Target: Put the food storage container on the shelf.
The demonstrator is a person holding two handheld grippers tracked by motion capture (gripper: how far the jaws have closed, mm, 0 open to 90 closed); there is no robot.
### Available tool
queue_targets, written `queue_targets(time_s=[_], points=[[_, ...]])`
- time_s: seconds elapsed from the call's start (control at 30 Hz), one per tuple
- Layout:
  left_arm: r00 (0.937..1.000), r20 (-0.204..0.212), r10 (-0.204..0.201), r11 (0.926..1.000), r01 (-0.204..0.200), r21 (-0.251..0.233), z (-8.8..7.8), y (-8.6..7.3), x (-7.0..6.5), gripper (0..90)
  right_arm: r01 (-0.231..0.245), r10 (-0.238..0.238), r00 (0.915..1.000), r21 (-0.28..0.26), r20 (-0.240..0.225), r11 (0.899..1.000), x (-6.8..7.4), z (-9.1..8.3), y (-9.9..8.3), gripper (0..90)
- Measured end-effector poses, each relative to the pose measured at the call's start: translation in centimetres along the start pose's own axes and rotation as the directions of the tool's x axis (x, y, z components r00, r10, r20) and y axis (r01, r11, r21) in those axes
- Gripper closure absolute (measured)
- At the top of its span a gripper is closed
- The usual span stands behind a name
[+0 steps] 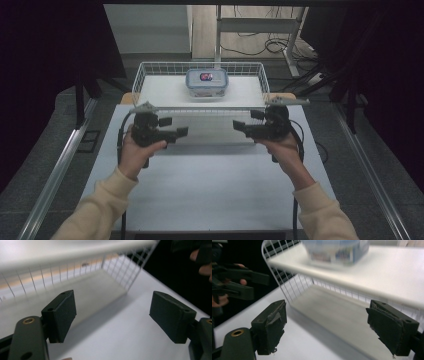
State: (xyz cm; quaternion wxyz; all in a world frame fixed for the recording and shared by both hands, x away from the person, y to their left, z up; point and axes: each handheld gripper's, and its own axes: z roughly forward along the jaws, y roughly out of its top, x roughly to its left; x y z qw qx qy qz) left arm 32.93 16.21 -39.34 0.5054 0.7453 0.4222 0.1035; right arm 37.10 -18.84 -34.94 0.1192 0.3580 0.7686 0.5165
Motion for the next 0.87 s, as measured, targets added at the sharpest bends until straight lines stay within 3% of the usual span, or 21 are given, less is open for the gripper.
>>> queue_targets(time_s=[0.13, 0.17, 0.2, 0.33, 0.4, 0.5, 0.57, 0.7, 0.87], points=[[0.9992, -0.009, 0.040, 0.9989, -0.039, 0.027, 0.0, -3.3, -0.7, 21.5, 0.038, -0.038, 0.9993, 0.008, 0.001, 0.999, 0.4, -1.0, -3.5, 16.0], [0.9991, -0.016, 0.040, 0.9987, -0.040, 0.033, 0.0, -4.1, -0.8, 21.5, 0.036, -0.036, 0.9993, 0.015, 0.002, 0.999, 0.4, -1.3, -5.4, 16.6], [0.9989, -0.019, 0.042, 0.9985, -0.042, 0.036, 0.0, -4.7, -0.8, 21.5, 0.036, -0.036, 0.9993, 0.015, 0.002, 0.999, 0.4, -1.3, -5.4, 16.6], [0.9992, -0.035, 0.019, 0.9983, -0.017, 0.056, 0.1, -7.8, -0.6, 21.8, 0.022, -0.023, 0.9996, 0.036, 0.015, 0.999, 0.2, -1.8, -8.9, 17.6], [0.9987, -0.046, 0.020, 0.9947, -0.015, 0.102, 0.6, -9.6, -0.4, 22.0, 0.023, -0.027, 0.9986, 0.088, 0.046, 0.996, -0.1, -1.8, -11.4, 17.8], [0.9986, -0.051, 0.018, 0.9923, -0.011, 0.124, 0.7, -10.7, -0.2, 22.8, 0.029, -0.038, 0.9967, 0.117, 0.072, 0.993, -0.2, -1.9, -13.3, 18.0], [0.9982, -0.058, 0.012, 0.9906, -0.004, 0.137, 0.8, -11.1, -0.1, 22.7, 0.021, -0.029, 0.9976, 0.127, 0.062, 0.992, -0.3, -1.9, -13.8, 18.0], [0.9975, -0.070, 0.003, 0.9935, 0.005, 0.114, 0.5, -10.9, 0.1, 22.8, 0.008, -0.016, 0.9980, 0.129, 0.062, 0.992, -0.5, -1.9, -14.2, 18.2], [0.9971, -0.076, 0.005, 0.9932, 0.004, 0.116, 0.3, -11.1, 0.3, 22.6, 0.033, -0.040, 0.9975, 0.114, 0.059, 0.993, -0.3, -2.0, -14.2, 18.2]])
